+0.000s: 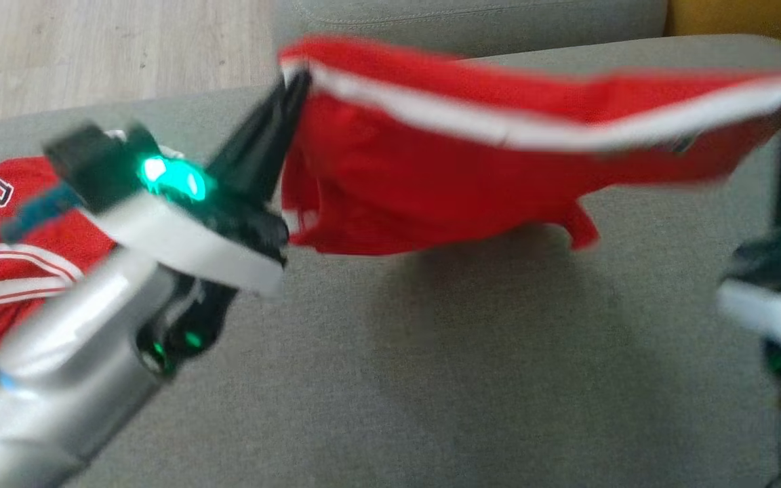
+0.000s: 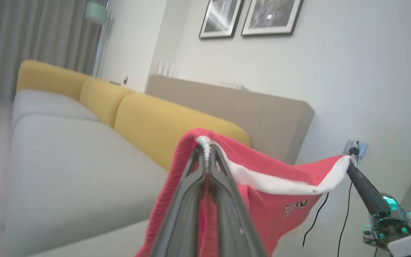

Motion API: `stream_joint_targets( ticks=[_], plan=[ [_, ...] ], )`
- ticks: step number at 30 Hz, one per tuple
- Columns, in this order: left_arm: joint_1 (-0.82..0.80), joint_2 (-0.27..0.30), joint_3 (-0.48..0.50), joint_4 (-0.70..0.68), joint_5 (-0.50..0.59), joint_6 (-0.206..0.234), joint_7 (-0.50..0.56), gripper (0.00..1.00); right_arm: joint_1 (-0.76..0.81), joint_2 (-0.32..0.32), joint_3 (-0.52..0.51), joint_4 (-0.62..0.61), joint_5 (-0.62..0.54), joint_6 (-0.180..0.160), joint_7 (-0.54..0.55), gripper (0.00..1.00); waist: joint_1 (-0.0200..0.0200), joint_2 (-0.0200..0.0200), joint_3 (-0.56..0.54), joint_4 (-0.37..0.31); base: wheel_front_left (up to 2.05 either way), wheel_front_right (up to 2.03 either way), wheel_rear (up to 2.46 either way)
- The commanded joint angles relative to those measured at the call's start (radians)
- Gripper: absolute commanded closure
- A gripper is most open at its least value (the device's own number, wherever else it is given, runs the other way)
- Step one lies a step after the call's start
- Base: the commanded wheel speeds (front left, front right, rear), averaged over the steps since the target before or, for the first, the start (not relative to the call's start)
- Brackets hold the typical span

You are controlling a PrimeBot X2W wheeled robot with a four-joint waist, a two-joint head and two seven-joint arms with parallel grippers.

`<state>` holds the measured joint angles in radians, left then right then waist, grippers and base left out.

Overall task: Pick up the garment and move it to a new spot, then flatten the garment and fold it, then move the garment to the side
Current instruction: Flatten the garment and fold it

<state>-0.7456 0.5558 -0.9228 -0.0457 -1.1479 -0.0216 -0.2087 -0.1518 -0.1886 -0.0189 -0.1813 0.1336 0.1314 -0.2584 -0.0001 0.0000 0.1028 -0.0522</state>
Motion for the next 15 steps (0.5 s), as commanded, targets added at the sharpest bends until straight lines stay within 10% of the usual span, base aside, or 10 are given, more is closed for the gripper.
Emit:
stream_joint_targets(
  ticks=[1, 15],
  plan=[
    [-0.09, 0.03, 0.073, -0.035, -0.005, -0.006, -0.007, 1.0, -0.072, -0.03, 0.008, -0.046, 0.017, -0.001, -0.003, 1.0, 0.0001, 0.0, 0.004, 0.0, 0.0, 0.0, 0.0],
    [-0.549, -0.191, 0.133, 0.349, 0.073, -0.081, -0.009, 1.0, -0.718, -0.248, 0.039, 0.324, 0.231, -0.001, 0.027, 1.0, 0.0001, 0.0, 0.247, 0.047, 0.0, 0.0, 0.0]
  ],
)
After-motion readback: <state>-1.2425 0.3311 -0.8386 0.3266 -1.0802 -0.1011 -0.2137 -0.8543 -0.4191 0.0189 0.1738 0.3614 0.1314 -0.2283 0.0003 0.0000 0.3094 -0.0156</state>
